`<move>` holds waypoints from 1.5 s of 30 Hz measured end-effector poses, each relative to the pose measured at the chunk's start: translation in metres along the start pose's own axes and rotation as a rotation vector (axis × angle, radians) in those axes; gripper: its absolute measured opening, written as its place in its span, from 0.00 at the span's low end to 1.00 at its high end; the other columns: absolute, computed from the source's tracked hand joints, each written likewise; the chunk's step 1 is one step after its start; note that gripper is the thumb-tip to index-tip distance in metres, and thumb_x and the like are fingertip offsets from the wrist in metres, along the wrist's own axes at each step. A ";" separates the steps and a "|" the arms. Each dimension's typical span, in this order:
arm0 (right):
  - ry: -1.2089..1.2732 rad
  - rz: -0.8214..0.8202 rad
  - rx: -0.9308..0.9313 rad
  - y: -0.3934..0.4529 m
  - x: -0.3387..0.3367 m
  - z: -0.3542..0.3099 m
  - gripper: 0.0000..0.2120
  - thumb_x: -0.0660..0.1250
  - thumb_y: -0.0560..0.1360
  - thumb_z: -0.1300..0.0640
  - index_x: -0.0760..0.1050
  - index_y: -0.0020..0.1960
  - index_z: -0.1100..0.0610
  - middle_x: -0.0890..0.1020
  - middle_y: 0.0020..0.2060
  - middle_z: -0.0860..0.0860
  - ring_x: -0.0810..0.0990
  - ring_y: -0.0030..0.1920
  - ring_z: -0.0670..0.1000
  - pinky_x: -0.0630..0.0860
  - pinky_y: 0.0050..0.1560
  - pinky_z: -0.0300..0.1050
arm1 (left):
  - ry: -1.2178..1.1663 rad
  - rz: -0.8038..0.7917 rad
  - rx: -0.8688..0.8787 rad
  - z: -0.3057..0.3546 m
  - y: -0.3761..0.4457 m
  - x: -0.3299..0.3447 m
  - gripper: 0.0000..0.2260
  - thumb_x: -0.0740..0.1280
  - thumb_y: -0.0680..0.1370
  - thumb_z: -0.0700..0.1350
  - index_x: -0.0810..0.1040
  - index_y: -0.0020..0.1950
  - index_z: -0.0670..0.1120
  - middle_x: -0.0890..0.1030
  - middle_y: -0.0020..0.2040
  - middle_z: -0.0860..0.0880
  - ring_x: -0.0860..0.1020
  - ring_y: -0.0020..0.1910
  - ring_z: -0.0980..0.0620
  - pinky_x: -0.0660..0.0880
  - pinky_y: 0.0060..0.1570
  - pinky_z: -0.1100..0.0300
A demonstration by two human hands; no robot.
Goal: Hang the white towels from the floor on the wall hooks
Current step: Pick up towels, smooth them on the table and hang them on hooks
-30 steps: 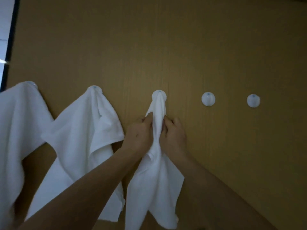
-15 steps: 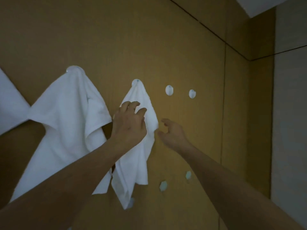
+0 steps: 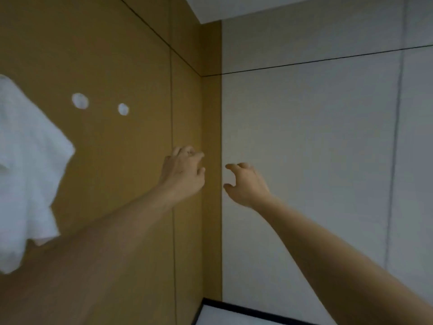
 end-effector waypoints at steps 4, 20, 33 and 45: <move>-0.091 -0.001 0.183 -0.064 -0.049 0.139 0.29 0.65 0.77 0.48 0.62 0.76 0.51 0.71 0.69 0.54 0.68 0.69 0.58 0.69 0.66 0.53 | -0.167 -0.083 0.114 0.144 0.004 0.059 0.20 0.63 0.78 0.51 0.73 0.70 0.50 0.73 0.67 0.49 0.68 0.66 0.46 0.68 0.65 0.52; -0.270 -0.069 0.937 -0.443 -0.226 0.558 0.30 0.66 0.77 0.48 0.61 0.76 0.50 0.71 0.69 0.55 0.68 0.69 0.57 0.70 0.68 0.56 | -0.595 -0.578 0.578 0.731 -0.150 0.208 0.25 0.63 0.78 0.54 0.65 0.75 0.52 0.69 0.71 0.48 0.65 0.70 0.46 0.67 0.67 0.50; -0.278 -0.129 1.557 -0.726 -0.274 0.760 0.27 0.65 0.75 0.51 0.66 0.73 0.53 0.72 0.66 0.56 0.70 0.66 0.58 0.72 0.63 0.51 | -0.818 -0.838 1.029 1.067 -0.304 0.286 0.25 0.63 0.79 0.53 0.64 0.75 0.51 0.69 0.71 0.47 0.66 0.69 0.45 0.67 0.65 0.50; -0.098 -0.055 1.958 -0.854 -0.285 0.926 0.29 0.66 0.76 0.51 0.65 0.75 0.55 0.71 0.69 0.56 0.72 0.67 0.56 0.71 0.63 0.47 | -0.744 -1.132 1.322 1.296 -0.371 0.399 0.24 0.62 0.79 0.52 0.65 0.75 0.49 0.68 0.70 0.44 0.67 0.67 0.43 0.69 0.63 0.49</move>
Point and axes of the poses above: each hand's wrist, its own y-axis towards the middle knuckle, its own x-axis out of the palm, z = x × y, the point moved 8 cm from there along y, towards the middle knuckle
